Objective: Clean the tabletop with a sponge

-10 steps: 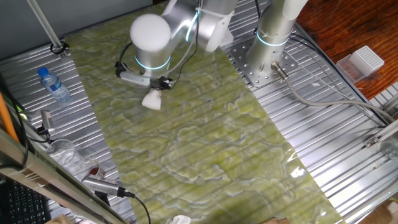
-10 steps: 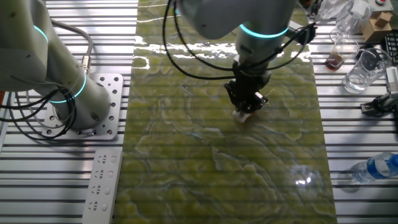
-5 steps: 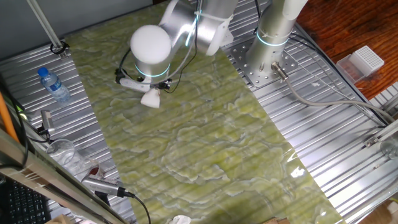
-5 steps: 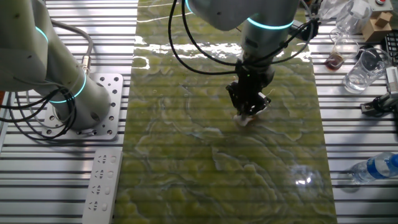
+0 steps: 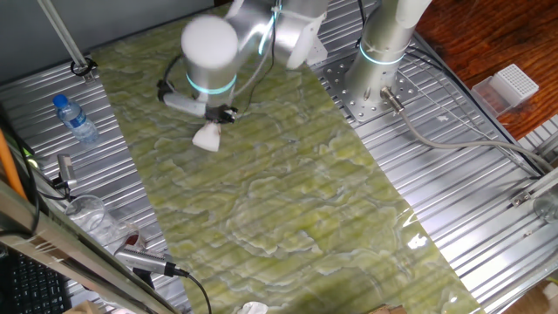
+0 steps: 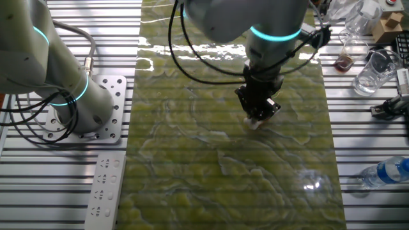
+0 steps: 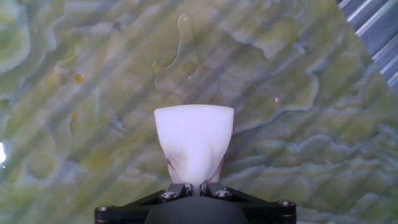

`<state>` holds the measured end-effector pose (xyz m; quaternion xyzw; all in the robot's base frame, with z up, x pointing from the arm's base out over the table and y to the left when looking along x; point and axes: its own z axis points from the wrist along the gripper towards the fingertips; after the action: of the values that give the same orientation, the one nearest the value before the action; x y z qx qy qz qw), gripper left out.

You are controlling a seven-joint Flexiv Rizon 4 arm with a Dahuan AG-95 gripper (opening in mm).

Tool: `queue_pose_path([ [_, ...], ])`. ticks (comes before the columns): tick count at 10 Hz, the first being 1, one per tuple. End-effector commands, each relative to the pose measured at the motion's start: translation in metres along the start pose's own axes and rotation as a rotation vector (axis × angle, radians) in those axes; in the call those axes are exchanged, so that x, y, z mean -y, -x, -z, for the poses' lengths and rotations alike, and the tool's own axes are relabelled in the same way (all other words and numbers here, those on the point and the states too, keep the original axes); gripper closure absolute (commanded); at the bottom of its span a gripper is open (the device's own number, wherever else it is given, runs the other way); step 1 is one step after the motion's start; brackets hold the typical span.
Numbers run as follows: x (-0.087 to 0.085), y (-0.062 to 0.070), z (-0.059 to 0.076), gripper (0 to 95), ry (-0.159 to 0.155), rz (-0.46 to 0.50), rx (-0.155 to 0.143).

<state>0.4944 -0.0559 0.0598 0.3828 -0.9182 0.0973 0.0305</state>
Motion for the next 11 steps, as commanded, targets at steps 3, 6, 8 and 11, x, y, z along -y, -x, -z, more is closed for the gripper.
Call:
queue_pose_path([
  [3, -0.0021, 0.0017, -0.0012, 95.0, 0.064, -0.066, 0.090],
  [6, -0.0063, -0.0030, -0.0019, 95.0, 0.076, -0.095, 0.106],
  [8, -0.0049, -0.0046, -0.0005, 95.0, 0.088, -0.123, 0.111],
  [11, -0.0049, -0.0046, -0.0005, 95.0, 0.115, -0.189, 0.105],
])
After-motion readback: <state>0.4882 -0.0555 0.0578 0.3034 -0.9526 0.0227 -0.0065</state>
